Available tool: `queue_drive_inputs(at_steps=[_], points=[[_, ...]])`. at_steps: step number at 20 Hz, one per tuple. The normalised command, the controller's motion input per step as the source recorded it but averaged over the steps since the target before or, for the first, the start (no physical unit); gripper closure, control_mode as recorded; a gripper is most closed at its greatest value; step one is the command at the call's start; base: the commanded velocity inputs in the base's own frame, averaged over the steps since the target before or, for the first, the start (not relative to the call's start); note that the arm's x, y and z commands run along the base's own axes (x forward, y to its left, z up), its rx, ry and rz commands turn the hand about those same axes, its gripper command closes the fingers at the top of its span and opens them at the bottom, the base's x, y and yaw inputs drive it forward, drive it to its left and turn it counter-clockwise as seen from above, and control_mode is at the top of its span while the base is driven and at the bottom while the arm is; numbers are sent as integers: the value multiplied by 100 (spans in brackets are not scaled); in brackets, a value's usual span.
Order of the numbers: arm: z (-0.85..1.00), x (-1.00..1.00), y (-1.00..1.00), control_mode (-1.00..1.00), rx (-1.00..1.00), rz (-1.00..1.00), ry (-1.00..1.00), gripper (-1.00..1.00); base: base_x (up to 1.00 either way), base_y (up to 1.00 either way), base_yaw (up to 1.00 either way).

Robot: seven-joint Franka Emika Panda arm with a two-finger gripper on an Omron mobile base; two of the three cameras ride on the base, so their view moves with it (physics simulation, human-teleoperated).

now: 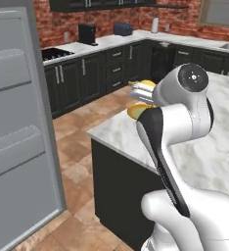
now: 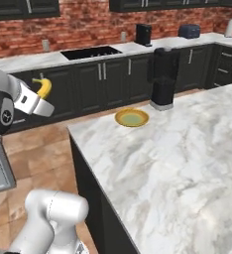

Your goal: Pick the banana and pear from the fridge and place them on the plate next to the blender to make a fruit smoothie.

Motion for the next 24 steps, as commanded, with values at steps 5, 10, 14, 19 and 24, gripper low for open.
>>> queue_drive_inputs(at_steps=[5,10,14,19,24], points=[[0,0,0,100,0,0,0,100,57,14,-21],[-3,20,-5,-100,4,-2,3,100,32,0,-11],[-18,100,-45,-100,18,-7,33,100,0,0,0],[-37,100,-46,-100,8,0,29,100,0,0,0],[-66,96,-17,-100,0,0,21,100,0,0,0]])
